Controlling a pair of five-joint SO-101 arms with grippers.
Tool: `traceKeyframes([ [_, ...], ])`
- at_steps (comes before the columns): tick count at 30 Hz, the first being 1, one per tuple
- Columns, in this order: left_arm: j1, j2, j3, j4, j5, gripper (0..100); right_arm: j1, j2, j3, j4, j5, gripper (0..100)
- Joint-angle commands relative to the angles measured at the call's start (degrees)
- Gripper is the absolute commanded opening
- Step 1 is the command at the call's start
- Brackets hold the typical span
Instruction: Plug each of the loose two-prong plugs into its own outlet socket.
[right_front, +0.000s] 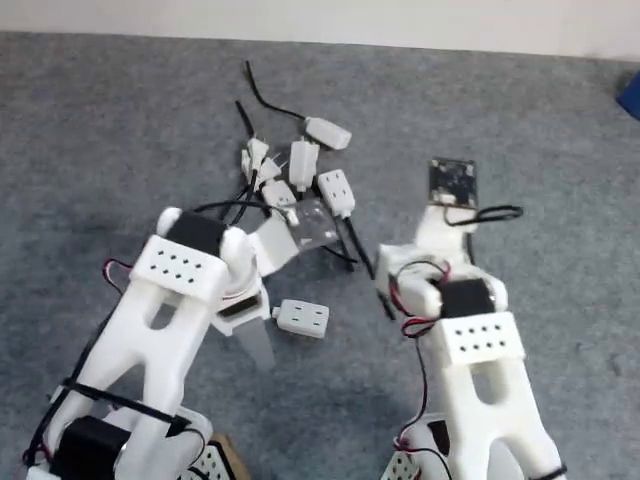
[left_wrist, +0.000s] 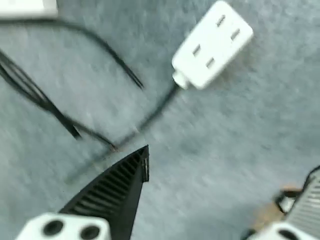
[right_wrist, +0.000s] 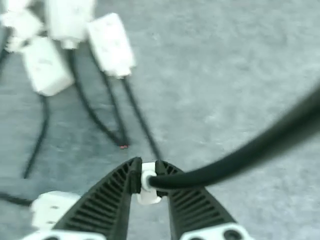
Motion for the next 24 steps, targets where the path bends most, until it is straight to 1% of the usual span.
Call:
traceKeyframes([
  [1, 3.7, -0.4, 3.5, -9.1, -5.4, 45, 3.6, -1.8, -0.2, -0.9, 3.4, 0.5],
  [4, 7.6, 4.3, 5.7, -14.1, -6.4, 45, 3.6, -2.2, 1.1, -1.1, 4.0, 0.5],
  [8, 10.1, 12.4, 3.6, -19.3, -6.5, 45, 2.6, -2.2, 2.3, -1.1, 4.2, 0.5],
  [11, 10.9, 18.0, -1.6, -18.8, -6.5, 45, 2.6, -1.8, 2.5, -1.1, 4.3, 0.5],
  [15, 10.4, 23.3, -7.1, -16.0, -6.6, 44, 2.6, -2.2, 3.8, -1.6, 4.4, 0.5],
  [18, 10.7, 26.6, -9.0, -15.6, -6.6, 37, 2.6, -2.2, 5.0, -2.9, 4.4, 0.5],
  [24, 10.9, 32.1, -12.4, -15.6, -6.6, 18, 2.6, -2.2, 5.0, -2.9, 4.4, 0.5],
])
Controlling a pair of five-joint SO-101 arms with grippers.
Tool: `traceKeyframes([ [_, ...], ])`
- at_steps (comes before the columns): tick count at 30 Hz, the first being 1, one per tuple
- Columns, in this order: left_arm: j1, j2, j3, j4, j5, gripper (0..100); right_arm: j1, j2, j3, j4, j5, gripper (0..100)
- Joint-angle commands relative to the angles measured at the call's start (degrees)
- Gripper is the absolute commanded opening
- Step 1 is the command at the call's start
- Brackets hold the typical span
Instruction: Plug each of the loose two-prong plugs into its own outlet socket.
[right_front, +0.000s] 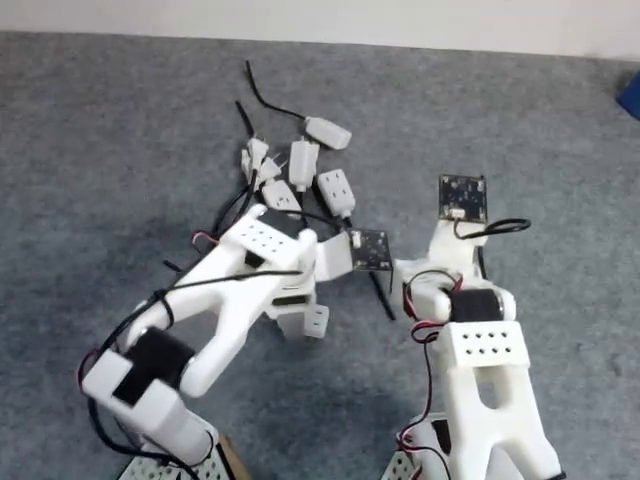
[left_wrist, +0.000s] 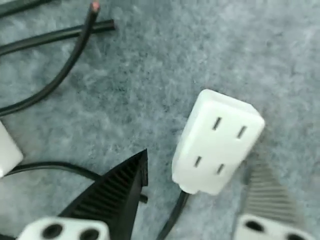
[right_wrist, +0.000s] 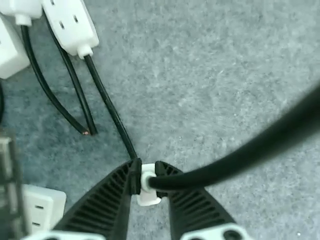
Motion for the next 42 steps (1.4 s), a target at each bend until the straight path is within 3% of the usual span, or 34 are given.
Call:
traceKeyframes([
  [1, 0.9, 1.9, -3.9, 0.7, -0.3, 17, -0.2, -1.5, -0.4, -1.1, 0.8, 0.5],
  [6, 1.3, 5.4, -9.4, 2.9, -0.3, 16, -0.4, -1.5, -0.4, -1.1, 0.8, 0.5],
  [18, 10.1, 12.8, -21.2, 10.0, 2.4, 13, -0.4, -1.5, -0.5, -1.1, 0.8, 0.5],
  [22, 10.0, 13.9, -22.0, 10.2, 3.1, 14, -0.4, -1.2, -0.5, -1.1, 0.8, 0.5],
  [33, 9.8, 13.8, -25.9, 21.4, 2.9, 35, -0.4, -1.1, -0.6, -1.2, 0.8, 0.5],
  [37, 9.7, 13.8, -32.7, 27.3, 2.9, 34, -0.4, -1.1, -0.6, -1.2, 0.8, 0.5],
  [42, 4.5, 13.8, -41.6, 32.5, 3.7, 31, -0.6, -1.1, -0.9, -1.1, 0.4, 0.5],
])
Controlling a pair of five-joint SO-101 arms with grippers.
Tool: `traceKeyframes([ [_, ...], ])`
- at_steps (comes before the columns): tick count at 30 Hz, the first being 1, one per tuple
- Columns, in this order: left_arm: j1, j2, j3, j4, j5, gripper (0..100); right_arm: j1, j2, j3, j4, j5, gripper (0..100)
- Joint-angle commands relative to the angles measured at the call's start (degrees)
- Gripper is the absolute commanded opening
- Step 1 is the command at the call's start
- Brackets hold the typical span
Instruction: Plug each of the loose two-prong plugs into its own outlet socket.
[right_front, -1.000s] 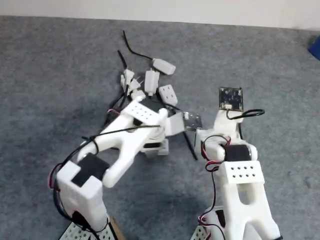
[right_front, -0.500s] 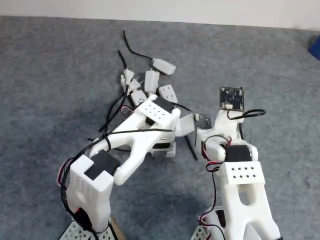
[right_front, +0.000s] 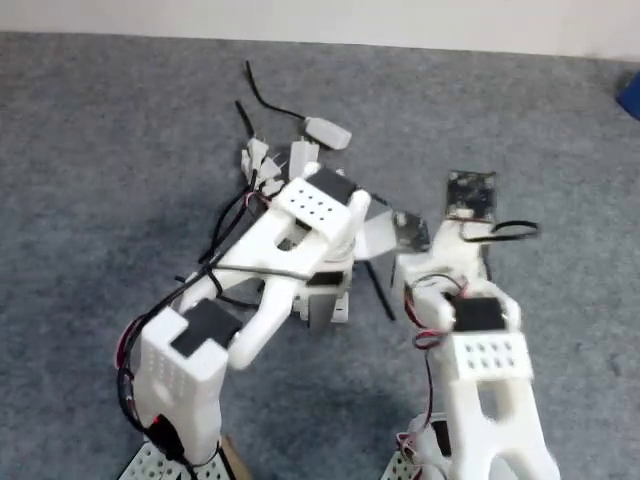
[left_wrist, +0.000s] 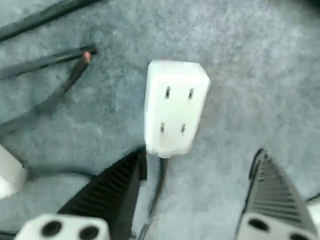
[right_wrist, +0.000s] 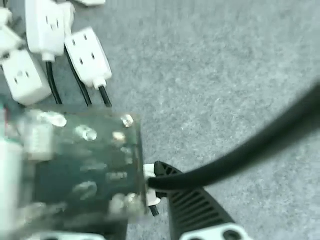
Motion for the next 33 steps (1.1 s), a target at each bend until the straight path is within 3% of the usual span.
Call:
traceKeyframes([
  [1, -4.2, -0.7, -8.2, 4.1, 2.5, 31, -0.5, -0.8, -0.8, -0.6, 0.4, 0.5],
  [6, -16.1, -0.7, -14.9, 5.1, 9.2, 31, -7.0, -1.1, -0.8, -0.7, -0.6, 0.5],
  [16, -32.5, -0.7, -16.1, 5.0, 9.8, 31, -9.9, -0.7, -6.5, -0.4, -4.0, 0.5],
  [21, -40.6, -0.7, -18.2, 4.7, 15.7, 31, -14.2, -0.7, -7.0, -0.7, -4.0, 0.5],
  [26, -48.7, -0.7, -18.9, 5.1, 26.1, 31, -20.2, -0.7, -7.1, -3.6, -4.0, 0.5],
  [33, -54.0, -0.7, -12.7, 4.7, 27.7, 38, -23.9, 1.8, -7.0, -12.3, -4.0, 0.5],
])
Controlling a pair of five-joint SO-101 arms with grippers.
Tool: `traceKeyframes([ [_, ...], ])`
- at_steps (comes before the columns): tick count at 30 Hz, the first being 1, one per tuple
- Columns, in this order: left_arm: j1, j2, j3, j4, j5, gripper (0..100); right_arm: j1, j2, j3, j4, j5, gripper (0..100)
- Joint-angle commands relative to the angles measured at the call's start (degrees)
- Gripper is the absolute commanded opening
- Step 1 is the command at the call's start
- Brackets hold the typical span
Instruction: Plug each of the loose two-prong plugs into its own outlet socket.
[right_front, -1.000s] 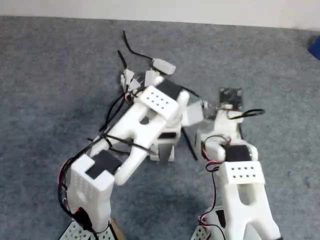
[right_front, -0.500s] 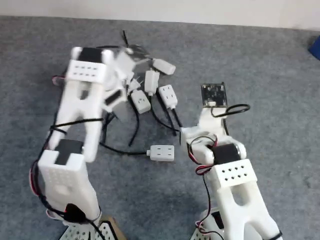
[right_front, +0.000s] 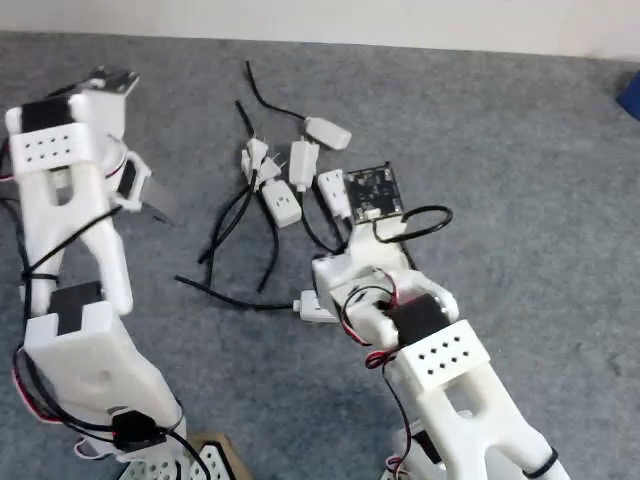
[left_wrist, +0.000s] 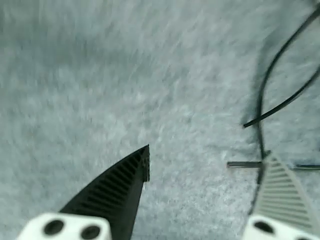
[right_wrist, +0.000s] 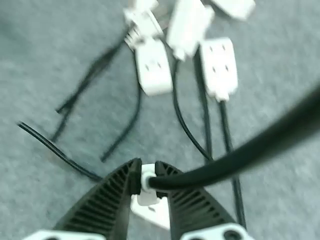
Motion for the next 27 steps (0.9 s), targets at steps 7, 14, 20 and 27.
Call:
traceKeyframes([
  [7, -2.4, -0.7, 9.1, -8.5, 1.5, 38, -1.5, 19.6, -8.7, -3.0, -6.2, 0.5],
  [14, -1.5, -0.5, 14.3, -16.1, 3.6, 38, -1.4, 21.4, -13.8, 4.5, -11.4, 0.5],
  [20, -0.7, -0.2, 15.3, -17.1, 3.6, 38, -1.0, 12.2, -9.4, 4.7, -11.3, 0.5],
  [27, 0.0, -0.2, 15.3, -17.1, 3.6, 38, 0.1, 10.6, -5.4, 4.8, -9.3, 0.5],
])
